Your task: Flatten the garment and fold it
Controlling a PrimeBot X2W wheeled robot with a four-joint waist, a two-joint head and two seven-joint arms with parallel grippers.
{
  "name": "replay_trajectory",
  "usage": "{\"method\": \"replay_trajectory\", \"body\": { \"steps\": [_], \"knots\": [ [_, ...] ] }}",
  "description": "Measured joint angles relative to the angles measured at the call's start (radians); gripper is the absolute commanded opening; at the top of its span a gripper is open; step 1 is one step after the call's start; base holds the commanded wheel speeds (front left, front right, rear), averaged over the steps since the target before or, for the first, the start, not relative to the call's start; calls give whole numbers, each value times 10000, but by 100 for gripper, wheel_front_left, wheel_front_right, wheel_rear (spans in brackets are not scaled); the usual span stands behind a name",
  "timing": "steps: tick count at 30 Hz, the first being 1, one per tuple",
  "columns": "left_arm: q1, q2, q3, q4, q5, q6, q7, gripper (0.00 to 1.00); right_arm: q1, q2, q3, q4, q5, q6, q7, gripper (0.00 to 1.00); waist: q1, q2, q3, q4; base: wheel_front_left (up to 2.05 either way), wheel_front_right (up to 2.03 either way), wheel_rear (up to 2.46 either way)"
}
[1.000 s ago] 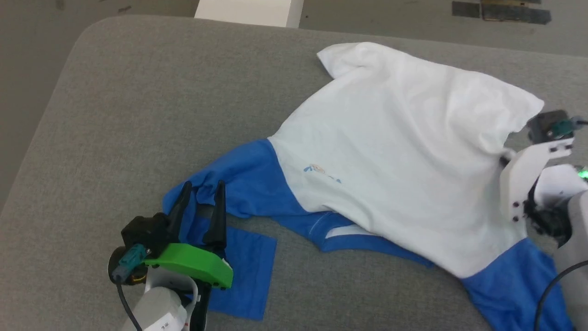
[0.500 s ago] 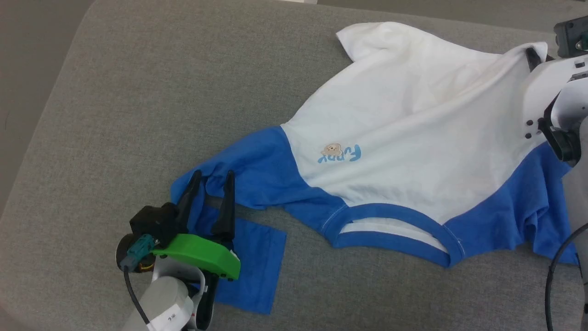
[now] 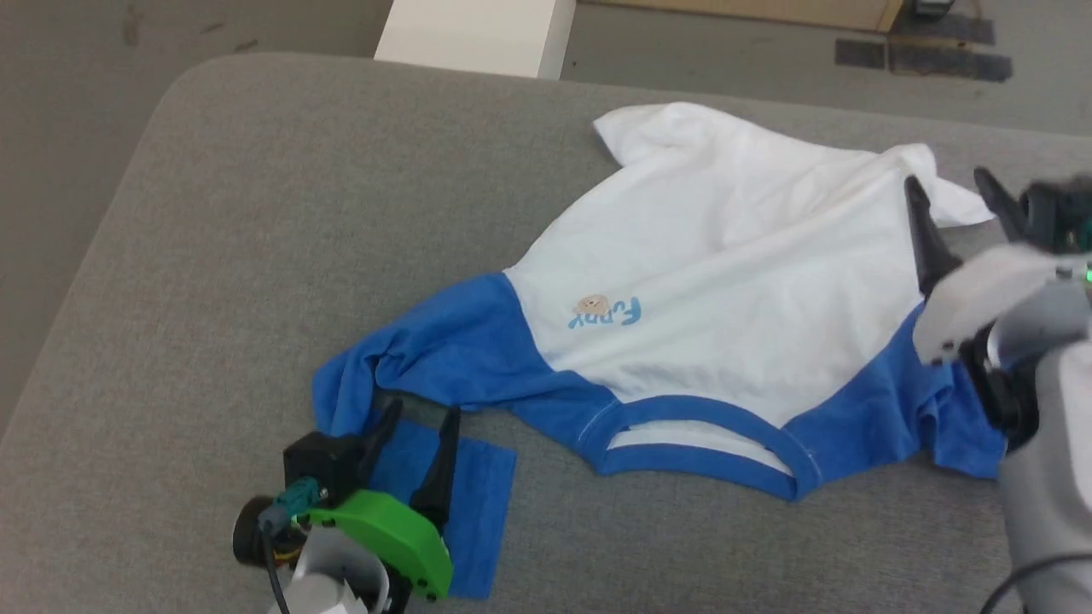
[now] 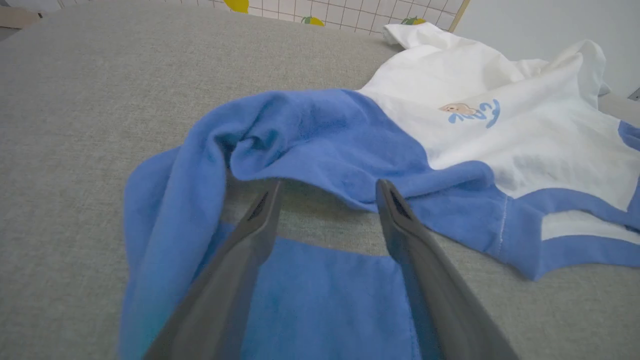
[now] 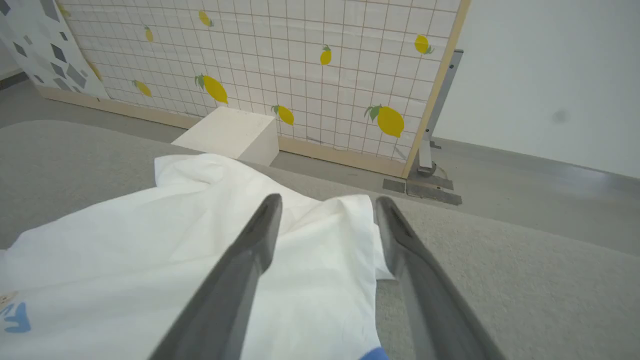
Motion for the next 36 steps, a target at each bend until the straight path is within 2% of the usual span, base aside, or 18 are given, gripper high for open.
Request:
{"method": "replay_trajectory", "body": {
  "steps": [7, 12, 17, 26, 27, 28, 29, 36],
  "knots": [
    [505, 192, 13, -378, -477, 322, 1237, 100, 2862, 1047, -619, -3361, 244, 0, 360, 100, -1, 0, -636, -582, 0, 0, 0],
    [468, 167, 171, -410, -813, 483, 1831, 100, 4342, 1448, -744, -4928, 104, 0, 598, 100, -1, 0, -835, -1015, 0, 0, 0],
    [368, 165, 389, -86, -1231, 698, 2391, 100, 5195, 1549, -671, -5616, 451, 0, 909, 100, -1, 0, -847, -1457, 0, 0, 0],
    [-160, 203, 800, 531, -1572, 965, 2769, 100, 5626, 1553, -366, -5524, 1055, -2, 980, 100, -1, 0, -621, -2129, 0, 0, 0],
    [-187, 205, 825, 560, -1628, 963, 2771, 93, 5633, 1553, -307, -5444, 1087, -2, 982, 100, -1, 0, -588, -2191, 0, 0, 0],
    [-206, 213, 815, 571, -1643, 955, 2771, 36, 5650, 1553, -267, -5394, 1120, -2, 982, 100, -1, 0, -562, -2236, 0, 0, 0],
    [-223, 219, 817, 579, -1645, 951, 2769, 0, 5690, 1555, -230, -5346, 1122, 0, 984, 100, -1, 0, -533, -2283, 0, 0, 0],
    [-202, 253, 685, 470, -1649, 940, 2667, 0, 5982, 1561, -128, -4953, 1220, 0, 1457, 100, -1, 0, -393, -2338, 0, 0, 0]
  ]
}}
